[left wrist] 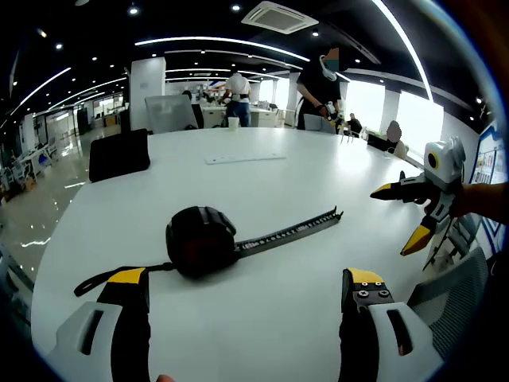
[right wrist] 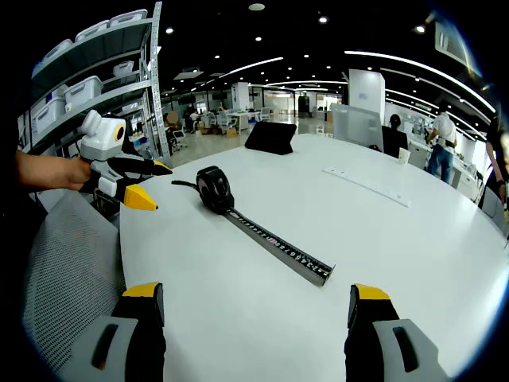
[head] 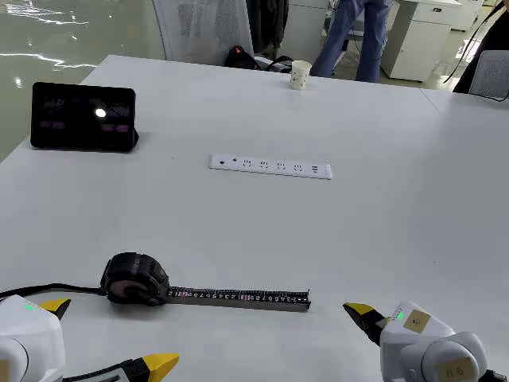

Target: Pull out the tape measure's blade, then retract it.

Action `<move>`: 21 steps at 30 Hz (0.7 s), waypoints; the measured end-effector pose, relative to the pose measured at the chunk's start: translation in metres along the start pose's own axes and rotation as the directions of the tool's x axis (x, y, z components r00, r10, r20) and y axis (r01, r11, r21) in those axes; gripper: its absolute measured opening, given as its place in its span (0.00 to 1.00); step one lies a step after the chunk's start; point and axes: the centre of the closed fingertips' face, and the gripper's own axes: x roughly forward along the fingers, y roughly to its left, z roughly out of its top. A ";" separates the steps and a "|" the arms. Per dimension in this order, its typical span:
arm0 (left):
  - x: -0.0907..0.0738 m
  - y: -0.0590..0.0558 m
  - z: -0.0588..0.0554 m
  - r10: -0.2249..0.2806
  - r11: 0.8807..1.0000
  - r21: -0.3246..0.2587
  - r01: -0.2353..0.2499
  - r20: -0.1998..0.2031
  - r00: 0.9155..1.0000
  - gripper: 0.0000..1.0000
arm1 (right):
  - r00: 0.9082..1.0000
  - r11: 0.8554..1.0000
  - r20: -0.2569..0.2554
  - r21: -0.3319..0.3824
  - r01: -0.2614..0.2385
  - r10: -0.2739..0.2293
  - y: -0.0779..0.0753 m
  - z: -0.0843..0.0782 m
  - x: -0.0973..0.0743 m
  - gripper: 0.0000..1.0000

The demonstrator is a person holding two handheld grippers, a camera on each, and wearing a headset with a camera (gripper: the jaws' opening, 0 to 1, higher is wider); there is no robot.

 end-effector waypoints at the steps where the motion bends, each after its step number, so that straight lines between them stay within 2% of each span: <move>1: 0.001 0.000 0.000 0.006 1.000 -0.002 -0.006 0.001 1.000 0.99 | 1.000 1.000 -0.001 0.001 -0.003 0.003 -0.001 0.000 0.001 0.96; 7: 0.008 0.005 -0.001 0.037 0.999 -0.018 -0.037 0.002 0.999 0.98 | 1.000 1.000 0.011 -0.006 -0.027 0.027 -0.008 0.000 0.004 0.92; 14: 0.019 0.012 -0.001 0.066 0.997 -0.038 -0.066 -0.003 0.998 0.95 | 0.997 0.997 -0.010 -0.034 -0.076 0.076 -0.014 -0.004 0.010 0.87; 21: 0.027 0.018 0.005 0.088 0.995 -0.051 -0.088 0.002 0.996 0.94 | 0.993 0.989 -0.040 -0.084 -0.119 0.116 -0.020 -0.009 0.014 0.78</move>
